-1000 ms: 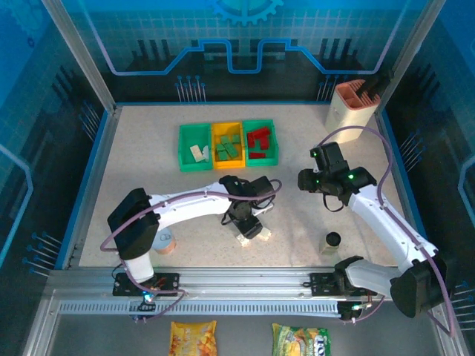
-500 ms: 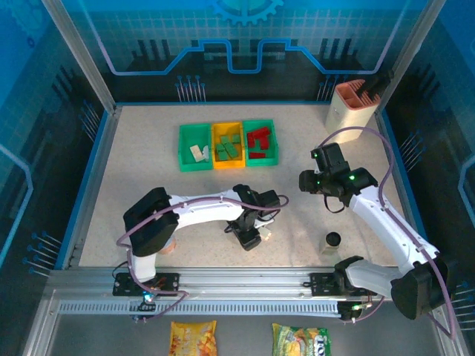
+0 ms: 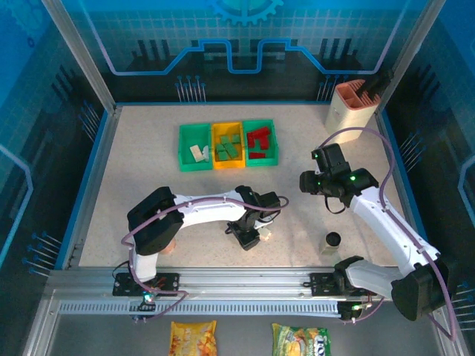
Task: Sort the legos into containers by color
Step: Pick up the lego from the middle-left of the table.
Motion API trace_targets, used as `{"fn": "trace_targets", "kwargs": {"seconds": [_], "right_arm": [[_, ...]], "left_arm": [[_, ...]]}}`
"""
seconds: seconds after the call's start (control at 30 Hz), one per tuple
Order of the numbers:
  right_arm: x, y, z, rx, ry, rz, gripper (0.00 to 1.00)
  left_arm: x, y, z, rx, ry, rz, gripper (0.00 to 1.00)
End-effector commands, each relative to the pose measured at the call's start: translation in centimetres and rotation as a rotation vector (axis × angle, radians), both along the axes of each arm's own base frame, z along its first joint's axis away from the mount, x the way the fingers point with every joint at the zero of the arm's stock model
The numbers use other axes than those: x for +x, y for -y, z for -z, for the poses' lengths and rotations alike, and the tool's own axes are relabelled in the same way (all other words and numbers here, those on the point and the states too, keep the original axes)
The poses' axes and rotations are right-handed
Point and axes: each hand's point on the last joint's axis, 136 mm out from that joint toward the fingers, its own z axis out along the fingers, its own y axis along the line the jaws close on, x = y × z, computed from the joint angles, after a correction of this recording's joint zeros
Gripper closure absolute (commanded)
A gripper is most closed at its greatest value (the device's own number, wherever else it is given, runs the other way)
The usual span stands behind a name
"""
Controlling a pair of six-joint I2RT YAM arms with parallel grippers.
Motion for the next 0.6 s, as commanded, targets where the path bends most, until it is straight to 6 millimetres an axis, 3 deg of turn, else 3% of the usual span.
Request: {"fn": "trace_targets", "kwargs": {"seconds": [0.0, 0.57], "right_arm": [[-0.3, -0.1, -0.6, -0.011, 0.003, -0.013, 0.54], [0.1, -0.1, -1.3, -0.024, 0.008, -0.013, 0.54]], "left_arm": [[-0.6, -0.7, 1.1, 0.042, -0.025, -0.006, 0.45], [-0.3, 0.4, 0.8, 0.001, -0.022, -0.018, 0.63]]}}
